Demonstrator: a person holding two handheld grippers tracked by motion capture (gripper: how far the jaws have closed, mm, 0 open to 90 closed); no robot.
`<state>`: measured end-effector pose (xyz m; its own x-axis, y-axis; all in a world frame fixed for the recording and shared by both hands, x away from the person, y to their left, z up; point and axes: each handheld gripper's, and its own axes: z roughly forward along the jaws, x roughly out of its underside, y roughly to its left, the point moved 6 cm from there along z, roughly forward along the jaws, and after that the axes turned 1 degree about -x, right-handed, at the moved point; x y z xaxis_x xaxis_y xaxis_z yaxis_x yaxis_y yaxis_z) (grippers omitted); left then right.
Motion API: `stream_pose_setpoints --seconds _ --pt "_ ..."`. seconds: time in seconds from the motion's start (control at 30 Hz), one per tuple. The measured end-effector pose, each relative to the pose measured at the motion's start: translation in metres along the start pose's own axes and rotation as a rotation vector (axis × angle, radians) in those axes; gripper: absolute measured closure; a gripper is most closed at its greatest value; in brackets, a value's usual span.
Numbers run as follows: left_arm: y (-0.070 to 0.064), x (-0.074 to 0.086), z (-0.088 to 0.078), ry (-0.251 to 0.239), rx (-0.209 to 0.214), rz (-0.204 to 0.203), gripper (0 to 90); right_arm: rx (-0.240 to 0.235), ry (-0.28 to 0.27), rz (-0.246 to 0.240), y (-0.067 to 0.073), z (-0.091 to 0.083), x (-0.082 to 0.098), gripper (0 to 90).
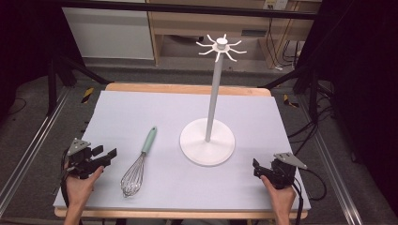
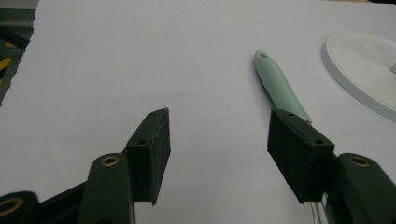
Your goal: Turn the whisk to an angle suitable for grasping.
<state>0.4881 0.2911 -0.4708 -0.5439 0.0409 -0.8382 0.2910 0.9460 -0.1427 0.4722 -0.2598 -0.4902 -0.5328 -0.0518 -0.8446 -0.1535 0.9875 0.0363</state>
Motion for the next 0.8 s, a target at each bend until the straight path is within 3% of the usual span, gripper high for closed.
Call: stream_pose_setpoints --seconds 0.33,0.57,0.8 --pt "-0.017 -0.008 -0.004 0.005 0.033 0.029 38.4 -0.02 0.004 0.005 0.006 -0.002 0.0 8.5" --pt "-0.026 -0.015 -0.004 0.011 0.049 0.039 38.4 -0.033 0.006 -0.035 0.017 -0.001 -0.001 8.7" --pt "-0.037 -0.025 -0.002 0.006 0.065 0.062 38.4 -0.034 0.007 -0.021 0.013 -0.002 -0.003 8.7"
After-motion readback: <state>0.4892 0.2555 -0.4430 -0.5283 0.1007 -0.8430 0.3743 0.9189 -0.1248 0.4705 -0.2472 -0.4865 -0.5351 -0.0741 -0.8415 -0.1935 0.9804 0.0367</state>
